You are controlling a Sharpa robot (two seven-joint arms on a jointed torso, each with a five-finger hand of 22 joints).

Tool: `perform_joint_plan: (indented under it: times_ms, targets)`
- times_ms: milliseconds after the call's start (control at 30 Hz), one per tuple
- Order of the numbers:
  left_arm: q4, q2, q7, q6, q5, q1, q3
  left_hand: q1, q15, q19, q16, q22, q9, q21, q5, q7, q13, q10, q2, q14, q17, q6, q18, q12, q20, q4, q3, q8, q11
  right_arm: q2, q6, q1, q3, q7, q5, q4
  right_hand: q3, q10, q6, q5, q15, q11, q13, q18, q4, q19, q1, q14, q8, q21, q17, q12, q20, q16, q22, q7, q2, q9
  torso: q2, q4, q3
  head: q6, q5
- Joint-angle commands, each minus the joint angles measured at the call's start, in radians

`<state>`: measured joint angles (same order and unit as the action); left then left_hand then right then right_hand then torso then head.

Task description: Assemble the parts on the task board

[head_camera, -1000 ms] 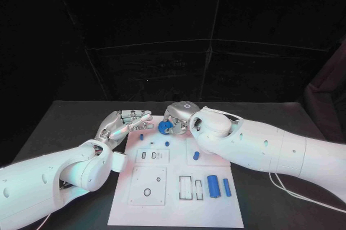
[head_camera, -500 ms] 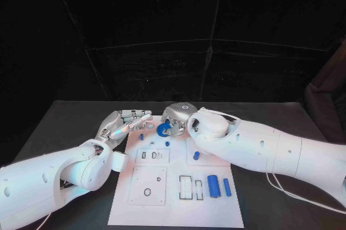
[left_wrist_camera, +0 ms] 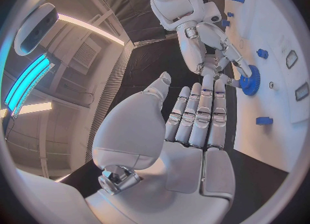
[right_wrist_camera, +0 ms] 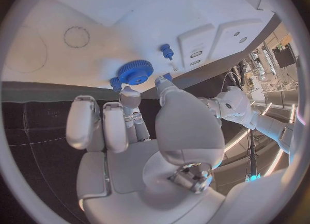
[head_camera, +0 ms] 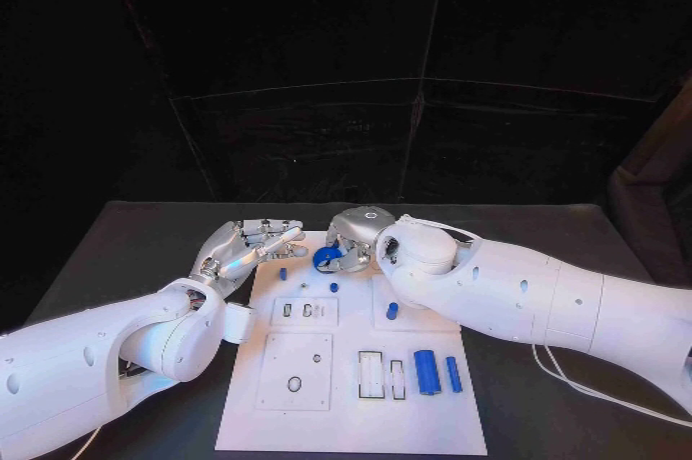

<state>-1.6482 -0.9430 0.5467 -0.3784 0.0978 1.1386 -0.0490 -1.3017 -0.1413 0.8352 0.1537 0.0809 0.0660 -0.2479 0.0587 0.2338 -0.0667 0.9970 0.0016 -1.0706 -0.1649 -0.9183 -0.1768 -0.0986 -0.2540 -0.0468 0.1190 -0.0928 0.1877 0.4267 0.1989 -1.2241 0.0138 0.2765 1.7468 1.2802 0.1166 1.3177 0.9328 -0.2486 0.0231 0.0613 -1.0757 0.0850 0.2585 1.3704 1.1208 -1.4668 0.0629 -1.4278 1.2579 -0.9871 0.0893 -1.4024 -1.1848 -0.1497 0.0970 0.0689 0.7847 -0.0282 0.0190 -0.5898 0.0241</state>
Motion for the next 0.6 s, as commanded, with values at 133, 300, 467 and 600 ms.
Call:
perform_joint_plan:
  times_ms: [133,300,467,600]
  targets:
    - [0.001,-0.003,0.003,0.011,0.006,0.002,0.001,0.000,-0.002,0.003,-0.004,-0.001,-0.001,0.006,-0.003,0.009,0.001,0.000,0.007,0.003,-0.001,0.005,-0.007,0.005,-0.005,0.008,0.001,0.007,0.001,0.083,0.214,-0.001,0.000,-0.085,-0.082,0.062,-0.003,0.019,-0.002,-0.042,-0.006,-0.001,-0.031,-0.007,-0.033,0.008,0.059,-0.047,0.000,-0.001,0.006,-0.036,0.001,-0.002,-0.006,-0.001,-0.009,-0.002,-0.003,0.0065,-0.0041,0.007,0.001]
    - [0.001,-0.007,0.004,0.011,0.006,0.002,0.001,0.000,-0.002,0.003,-0.004,-0.001,-0.001,0.006,-0.003,0.009,0.001,0.000,0.007,0.003,-0.001,0.005,-0.007,0.005,-0.005,0.008,0.001,0.007,0.001,0.207,0.256,-0.001,0.000,-0.210,-0.224,0.141,0.000,0.012,-0.016,-0.042,-0.007,0.000,-0.032,-0.005,-0.078,0.003,0.125,-0.045,0.000,0.002,0.000,-0.034,0.002,0.003,0.001,-0.003,-0.006,-0.003,-0.007,0.0148,-0.0069,0.009,0.003]
    - [0.003,-0.009,0.004,0.011,0.006,0.002,0.001,0.000,-0.003,0.002,-0.005,-0.002,-0.001,0.007,-0.003,0.009,0.001,0.000,0.008,0.003,-0.001,0.005,-0.007,0.005,-0.005,0.009,0.001,0.007,0.002,0.347,0.179,-0.002,0.000,-0.323,-0.406,0.198,0.004,-0.002,-0.006,-0.045,-0.002,-0.007,-0.022,-0.003,-0.140,-0.007,0.204,-0.042,0.005,0.009,-0.009,-0.018,-0.001,0.010,0.014,0.003,0.016,0.000,-0.013,0.0260,-0.0125,0.014,0.006]
    - [0.006,-0.006,0.005,0.012,0.006,0.002,0.001,0.000,-0.003,0.002,-0.005,-0.002,-0.001,0.007,-0.003,0.009,0.001,0.000,0.008,0.003,-0.001,0.005,-0.007,0.005,-0.005,0.009,0.001,0.007,0.002,0.420,0.144,-0.002,-0.001,-0.370,-0.464,0.210,-0.003,-0.005,-0.003,-0.029,0.000,-0.009,-0.017,-0.002,-0.161,-0.010,0.227,-0.041,0.004,0.011,-0.011,-0.011,-0.003,0.013,0.017,0.007,0.028,0.000,-0.014,0.0344,-0.0193,0.017,0.010]
